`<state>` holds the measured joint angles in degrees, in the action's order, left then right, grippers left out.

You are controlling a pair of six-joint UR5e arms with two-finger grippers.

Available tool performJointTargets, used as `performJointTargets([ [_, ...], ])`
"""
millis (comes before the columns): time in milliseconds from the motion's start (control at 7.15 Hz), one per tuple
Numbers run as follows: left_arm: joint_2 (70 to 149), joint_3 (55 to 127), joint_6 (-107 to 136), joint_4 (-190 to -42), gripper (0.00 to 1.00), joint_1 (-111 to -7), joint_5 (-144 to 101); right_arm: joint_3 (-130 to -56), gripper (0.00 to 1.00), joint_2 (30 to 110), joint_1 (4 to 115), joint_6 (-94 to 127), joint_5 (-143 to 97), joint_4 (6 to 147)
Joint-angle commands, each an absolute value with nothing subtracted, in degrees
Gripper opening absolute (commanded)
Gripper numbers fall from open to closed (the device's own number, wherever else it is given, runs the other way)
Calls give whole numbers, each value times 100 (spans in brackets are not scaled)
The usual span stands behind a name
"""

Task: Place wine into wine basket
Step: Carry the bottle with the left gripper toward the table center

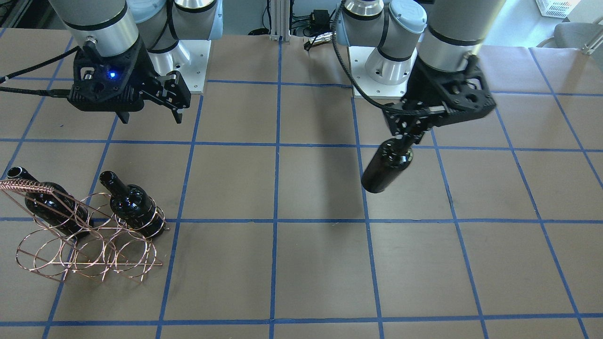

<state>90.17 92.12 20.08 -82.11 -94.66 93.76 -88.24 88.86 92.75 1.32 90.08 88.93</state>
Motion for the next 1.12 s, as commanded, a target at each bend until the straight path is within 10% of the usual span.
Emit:
performJointTargets([
  [0, 9069, 9360, 3957, -8157, 24, -10639, 9510, -8824, 100, 8886, 9272, 132, 9017, 8886],
  [978, 9676, 9404, 5265, -7000, 24, -11470, 9756, -8833, 100, 8886, 9272, 132, 9009, 8886],
])
